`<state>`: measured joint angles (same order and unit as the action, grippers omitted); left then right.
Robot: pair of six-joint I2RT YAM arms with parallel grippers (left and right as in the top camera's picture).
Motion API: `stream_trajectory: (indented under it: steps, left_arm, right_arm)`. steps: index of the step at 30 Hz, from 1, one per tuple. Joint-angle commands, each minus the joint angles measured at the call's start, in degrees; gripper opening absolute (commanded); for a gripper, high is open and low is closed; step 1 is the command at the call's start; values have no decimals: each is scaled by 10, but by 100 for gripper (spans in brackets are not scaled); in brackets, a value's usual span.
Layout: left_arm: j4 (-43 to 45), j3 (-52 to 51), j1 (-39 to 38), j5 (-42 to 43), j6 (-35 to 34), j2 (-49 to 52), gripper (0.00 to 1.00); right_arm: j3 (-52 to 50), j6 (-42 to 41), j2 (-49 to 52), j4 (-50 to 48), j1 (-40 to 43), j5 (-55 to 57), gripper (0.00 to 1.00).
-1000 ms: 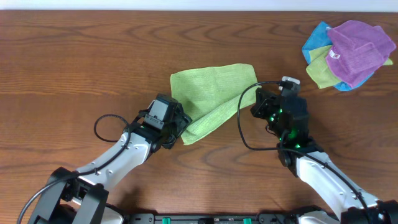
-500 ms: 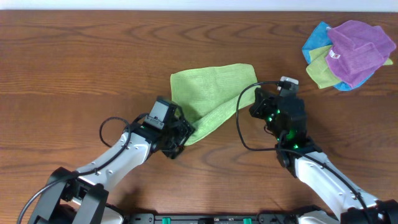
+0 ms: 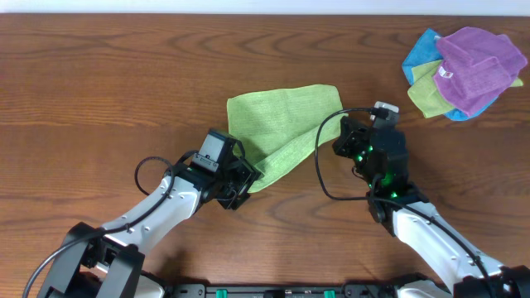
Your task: Fold the cloth
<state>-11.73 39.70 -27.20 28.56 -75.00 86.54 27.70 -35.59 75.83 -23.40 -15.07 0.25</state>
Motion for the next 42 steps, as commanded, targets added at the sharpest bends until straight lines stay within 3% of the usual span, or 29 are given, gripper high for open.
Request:
stream_trajectory:
  steps: [1, 3, 6, 9, 12, 21, 28, 38, 42]
  left_arm:
    - [-1, -3, 2, 5, 2, 3, 46]
    - [0, -3, 2, 5, 2, 3, 35]
    - [0, -3, 2, 5, 2, 3, 34]
    - [0, -3, 2, 9, 2, 3, 26]
    - [0, -3, 2, 9, 2, 3, 7]
    - [2, -3, 3, 9, 2, 3, 6]
    - [105, -3, 54, -1, 38, 3, 6]
    - [98, -3, 94, -57, 43, 3, 6]
    - [173, -3, 111, -76, 73, 3, 6]
  right_arm:
    - [12, -6, 3, 0, -4, 10, 1]
    - [12, -6, 3, 0, -4, 10, 2]
    - [12, -5, 3, 0, -4, 10, 1]
    - [12, -6, 3, 0, -4, 10, 1]
    - [12, -6, 3, 0, -4, 10, 1]
    - [12, -6, 3, 0, -4, 10, 2]
    - [12, -6, 3, -1, -4, 7, 1]
    - [12, 1, 3, 36, -11, 9, 2]
    - [12, 1, 3, 31, -11, 32, 2]
